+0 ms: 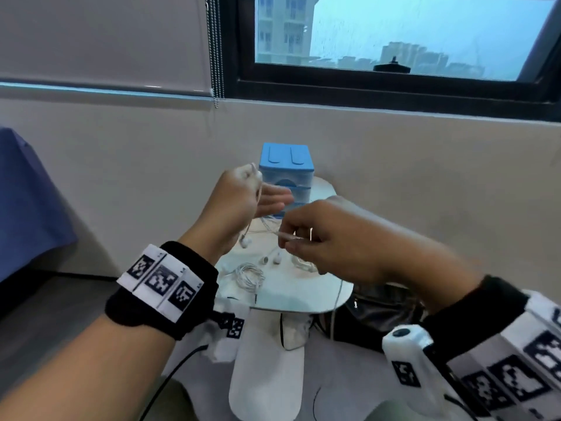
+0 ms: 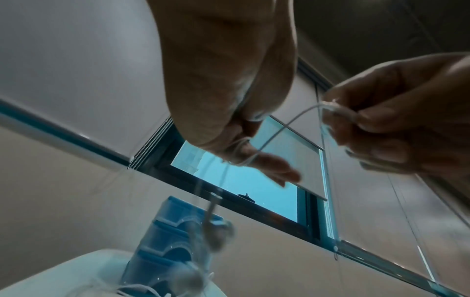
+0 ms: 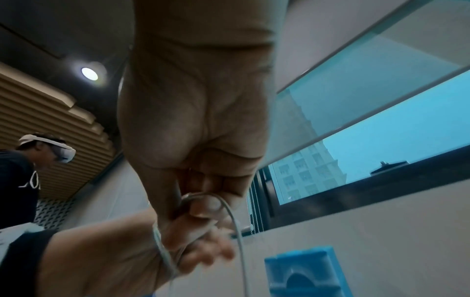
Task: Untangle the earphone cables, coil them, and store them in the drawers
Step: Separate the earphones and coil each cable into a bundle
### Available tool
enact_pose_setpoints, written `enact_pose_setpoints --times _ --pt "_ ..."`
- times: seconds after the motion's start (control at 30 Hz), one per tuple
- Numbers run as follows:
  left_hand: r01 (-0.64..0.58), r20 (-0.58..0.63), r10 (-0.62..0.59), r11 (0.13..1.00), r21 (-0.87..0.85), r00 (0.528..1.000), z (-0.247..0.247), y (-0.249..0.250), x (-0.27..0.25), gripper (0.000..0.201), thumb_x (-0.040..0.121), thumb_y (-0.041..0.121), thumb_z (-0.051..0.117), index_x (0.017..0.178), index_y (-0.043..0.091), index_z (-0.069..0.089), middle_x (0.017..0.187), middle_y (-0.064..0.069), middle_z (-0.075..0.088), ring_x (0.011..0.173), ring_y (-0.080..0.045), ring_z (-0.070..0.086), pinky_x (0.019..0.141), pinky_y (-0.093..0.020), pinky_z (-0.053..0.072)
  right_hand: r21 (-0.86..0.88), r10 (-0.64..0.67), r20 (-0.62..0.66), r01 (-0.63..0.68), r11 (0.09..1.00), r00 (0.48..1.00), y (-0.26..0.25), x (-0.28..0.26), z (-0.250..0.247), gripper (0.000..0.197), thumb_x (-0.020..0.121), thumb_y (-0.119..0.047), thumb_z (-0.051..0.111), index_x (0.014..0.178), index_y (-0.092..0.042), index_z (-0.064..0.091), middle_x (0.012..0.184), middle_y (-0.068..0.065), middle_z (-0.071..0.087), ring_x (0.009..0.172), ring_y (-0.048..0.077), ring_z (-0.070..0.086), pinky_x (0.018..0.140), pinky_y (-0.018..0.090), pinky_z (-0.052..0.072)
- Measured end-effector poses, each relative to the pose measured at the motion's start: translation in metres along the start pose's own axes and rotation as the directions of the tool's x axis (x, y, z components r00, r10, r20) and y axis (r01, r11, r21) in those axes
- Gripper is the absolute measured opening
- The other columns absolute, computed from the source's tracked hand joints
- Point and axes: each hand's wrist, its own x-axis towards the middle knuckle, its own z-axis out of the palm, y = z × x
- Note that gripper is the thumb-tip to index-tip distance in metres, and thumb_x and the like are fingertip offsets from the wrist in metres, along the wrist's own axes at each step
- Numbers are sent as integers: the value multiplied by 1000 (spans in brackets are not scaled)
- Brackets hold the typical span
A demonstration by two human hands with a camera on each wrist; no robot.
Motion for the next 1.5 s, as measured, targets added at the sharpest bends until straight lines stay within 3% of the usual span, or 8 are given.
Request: enact_pose_setpoints --times 0.17,0.33,0.57,0.77,1.07,1.23,1.4,1.5 --pt "-15 361 -123 934 356 924 0 4 -18 37 112 24 39 99 3 68 59 -14 66 43 -19 58 44 -22 42 -147 -17 -96 2 989 995 10 2 -38 18 102 -35 59 88 -28 68 71 -9 66 57 1 66 68 25 53" --pt "69 440 -37 996 -57 897 -3 10 -26 46 106 29 39 91 3 74 41 -1 33 32 -8 21 44 -25 16 256 80 -252 -13 967 964 47 6 -28 20 104 -26 58 92 -12 65 70 0 66 53 14 63 53 21 48" --pt "28 387 79 964 -265 919 -6 22 -23 40 101 25 42 115 0 71 50 1 38 38 -7 29 45 -19 25 667 221 -160 -60 743 962 60 11 20 30 108 -21 49 94 -1 65 68 10 59 52 23 53 49 24 37" --pt "12 400 51 988 -153 915 -4 18 -21 40 104 21 39 107 1 74 48 -2 34 35 -9 25 41 -19 27 544 207 -396 47 838 895 52 21 21 23 98 -12 65 118 -23 61 88 11 67 67 22 72 60 19 50" --pt "-28 417 72 993 -111 906 -12 26 -28 41 105 19 36 109 -2 72 49 -5 37 36 -10 28 43 -19 29 401 53 -492 171 900 869 40 25 11 14 102 -16 63 96 -12 76 75 2 74 69 13 73 67 24 55" --pt "-37 303 100 977 -209 948 -4 31 -24 36 108 14 37 123 0 66 63 -3 60 51 -10 54 51 -17 44 643 197 -315 56 764 928 35 39 32 13 101 -3 56 100 -9 68 71 13 71 59 26 68 59 29 50" --pt "-139 91 162 966 -217 983 1 16 -15 30 110 8 38 135 -1 53 101 -15 79 94 -21 77 80 -22 60 259 144 -81 -119 958 986 20 20 26 22 95 -17 62 76 -6 63 66 7 70 58 18 67 67 45 58" --pt "-199 147 193 979 33 970 2 4 -17 30 110 7 41 134 2 58 102 -23 76 93 -25 74 80 -26 58 373 39 -4 -35 927 999 8 14 -4 19 95 -12 62 80 0 65 60 1 65 54 16 62 62 43 58"
